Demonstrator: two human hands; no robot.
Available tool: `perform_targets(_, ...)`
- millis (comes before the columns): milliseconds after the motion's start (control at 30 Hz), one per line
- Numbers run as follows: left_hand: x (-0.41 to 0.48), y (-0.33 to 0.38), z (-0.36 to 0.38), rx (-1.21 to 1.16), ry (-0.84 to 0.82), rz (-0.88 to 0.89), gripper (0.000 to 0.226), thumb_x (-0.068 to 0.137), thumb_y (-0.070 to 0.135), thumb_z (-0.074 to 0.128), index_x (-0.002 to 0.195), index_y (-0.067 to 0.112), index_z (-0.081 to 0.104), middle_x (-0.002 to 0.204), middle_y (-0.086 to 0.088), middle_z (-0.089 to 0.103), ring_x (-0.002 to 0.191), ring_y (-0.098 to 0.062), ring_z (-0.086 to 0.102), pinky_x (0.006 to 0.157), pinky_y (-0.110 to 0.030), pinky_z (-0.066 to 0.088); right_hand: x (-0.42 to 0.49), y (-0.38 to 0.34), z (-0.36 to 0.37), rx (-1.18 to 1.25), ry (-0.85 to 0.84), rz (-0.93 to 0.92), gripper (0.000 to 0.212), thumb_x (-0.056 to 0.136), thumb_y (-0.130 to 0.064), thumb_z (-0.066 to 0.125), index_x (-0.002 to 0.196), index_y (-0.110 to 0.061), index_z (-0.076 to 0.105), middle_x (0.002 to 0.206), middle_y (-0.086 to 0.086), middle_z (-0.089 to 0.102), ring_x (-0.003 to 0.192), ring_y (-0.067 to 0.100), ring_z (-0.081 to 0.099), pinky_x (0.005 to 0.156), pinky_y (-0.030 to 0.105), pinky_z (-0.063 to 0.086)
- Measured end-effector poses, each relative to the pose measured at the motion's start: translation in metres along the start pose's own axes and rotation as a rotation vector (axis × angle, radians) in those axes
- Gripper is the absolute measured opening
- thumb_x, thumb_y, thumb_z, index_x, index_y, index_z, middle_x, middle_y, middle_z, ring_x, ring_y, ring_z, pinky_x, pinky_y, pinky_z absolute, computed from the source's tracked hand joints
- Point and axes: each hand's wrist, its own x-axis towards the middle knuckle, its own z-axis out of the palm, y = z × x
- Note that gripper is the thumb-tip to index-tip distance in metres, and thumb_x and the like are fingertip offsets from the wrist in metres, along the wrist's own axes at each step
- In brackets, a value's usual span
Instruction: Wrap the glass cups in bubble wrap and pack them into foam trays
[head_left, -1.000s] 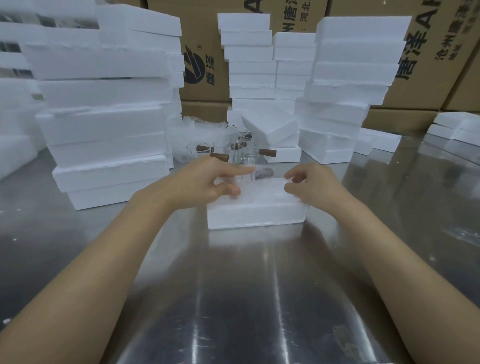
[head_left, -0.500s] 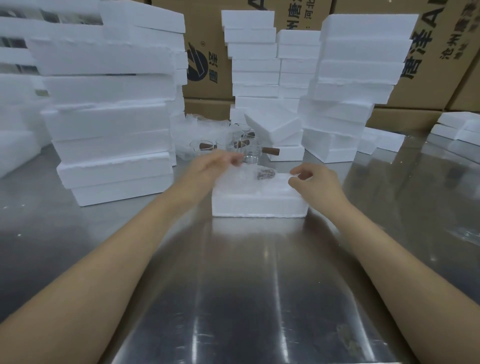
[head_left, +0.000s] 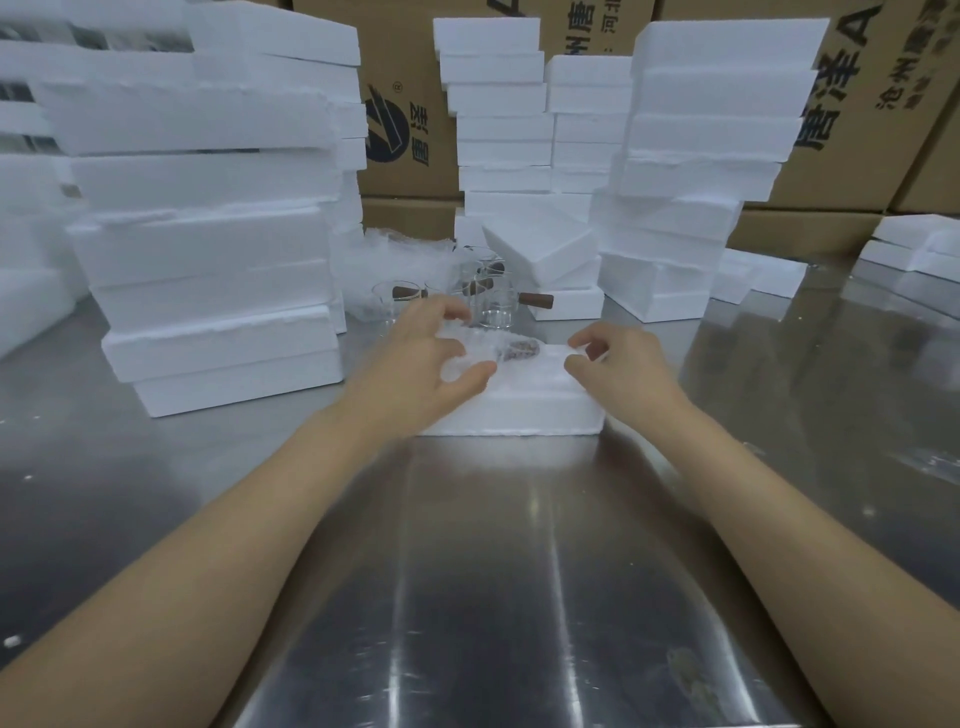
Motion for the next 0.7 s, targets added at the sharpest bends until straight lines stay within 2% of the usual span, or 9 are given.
perform_targets(67, 0.000, 0.004, 0.001, 0.100, 0.003, 0.064, 0.040, 0.091, 0.039, 0.052, 0.089, 0.005, 0.072, 0.111, -0.004, 0.056, 0.107, -0.022, 0.051, 0.091, -0.033, 0.039, 0.000, -0.001, 0.001, -0.002, 0.008, -0.017, 0.025, 0.081, -0.015, 0.062, 0.105, -0.012, 0.069, 0.075, -0.002, 0.055, 0.064, 0.004, 0.049, 0.056, -0.002, 0.034)
perform_targets(133, 0.001, 0.010, 0.002, 0.141, -0.052, 0.028, 0.038, 0.090, 0.041, 0.045, 0.101, 0.010, 0.065, 0.098, -0.003, 0.062, 0.102, -0.027, 0.054, 0.082, -0.032, 0.038, -0.001, -0.003, 0.002, -0.008, 0.011, -0.038, 0.024, 0.081, -0.013, 0.062, 0.103, -0.011, 0.070, 0.075, 0.002, 0.056, 0.063, 0.008, 0.048, 0.055, -0.002, 0.033)
perform_targets(267, 0.006, 0.010, 0.004, 0.235, -0.108, -0.056, 0.046, 0.089, 0.057, 0.046, 0.111, 0.018, 0.059, 0.100, -0.005, 0.067, 0.116, -0.027, 0.052, 0.083, -0.032, 0.039, -0.002, -0.003, 0.001, 0.011, -0.008, -0.052, 0.021, 0.079, -0.011, 0.062, 0.097, -0.014, 0.071, 0.072, -0.001, 0.056, 0.062, 0.005, 0.049, 0.056, -0.001, 0.034)
perform_targets(367, 0.011, 0.012, 0.004, 0.279, -0.078, -0.063, 0.048, 0.090, 0.059, 0.044, 0.103, 0.017, 0.064, 0.088, -0.007, 0.066, 0.098, -0.027, 0.057, 0.071, -0.031, 0.037, 0.002, 0.002, 0.004, 0.146, 0.007, 0.017, 0.016, 0.085, -0.013, 0.056, 0.091, -0.010, 0.070, 0.071, 0.003, 0.060, 0.058, 0.006, 0.050, 0.055, 0.006, 0.037)
perform_targets(467, 0.011, 0.016, 0.004, 0.309, -0.041, -0.027, 0.044, 0.098, 0.048, 0.038, 0.084, 0.014, 0.062, 0.069, -0.009, 0.060, 0.083, -0.032, 0.059, 0.066, -0.034, 0.039, 0.011, 0.011, 0.007, 0.617, 0.066, 0.299, 0.029, 0.092, -0.010, 0.041, 0.106, -0.004, 0.066, 0.072, 0.008, 0.063, 0.051, 0.010, 0.054, 0.043, 0.017, 0.042)
perform_targets(533, 0.010, 0.020, 0.003, 0.319, -0.048, -0.022, 0.043, 0.100, 0.042, 0.035, 0.075, 0.014, 0.057, 0.061, -0.008, 0.050, 0.081, -0.035, 0.058, 0.071, -0.037, 0.042, 0.023, 0.019, 0.010, 0.622, 0.196, 0.324, 0.032, 0.092, -0.007, 0.038, 0.111, -0.005, 0.063, 0.076, 0.007, 0.063, 0.053, 0.012, 0.054, 0.043, 0.019, 0.043)
perform_targets(567, 0.009, 0.022, 0.003, 0.323, -0.056, -0.021, 0.044, 0.101, 0.039, 0.033, 0.075, 0.013, 0.057, 0.060, -0.007, 0.045, 0.080, -0.036, 0.058, 0.076, -0.039, 0.044, 0.029, 0.021, 0.013, 0.546, 0.259, 0.280, 0.033, 0.092, -0.006, 0.038, 0.113, -0.005, 0.062, 0.080, 0.007, 0.063, 0.057, 0.011, 0.056, 0.047, 0.020, 0.047)
perform_targets(633, 0.010, 0.024, 0.004, 0.326, -0.068, -0.038, 0.047, 0.102, 0.035, 0.031, 0.078, 0.010, 0.063, 0.060, -0.007, 0.042, 0.084, -0.038, 0.058, 0.086, -0.040, 0.044, 0.040, 0.022, 0.019, 0.362, 0.355, 0.136, 0.032, 0.092, -0.004, 0.042, 0.119, -0.005, 0.059, 0.095, 0.011, 0.062, 0.079, 0.017, 0.061, 0.071, 0.026, 0.052)
perform_targets(700, 0.008, 0.025, 0.005, 0.304, -0.060, -0.073, 0.046, 0.103, 0.034, 0.033, 0.077, 0.011, 0.064, 0.059, -0.005, 0.043, 0.088, -0.035, 0.060, 0.099, -0.037, 0.038, 0.052, 0.021, 0.027, 0.226, 0.385, -0.043, 0.038, 0.091, 0.000, 0.045, 0.128, -0.004, 0.052, 0.115, 0.016, 0.055, 0.101, 0.020, 0.054, 0.088, 0.024, 0.043)
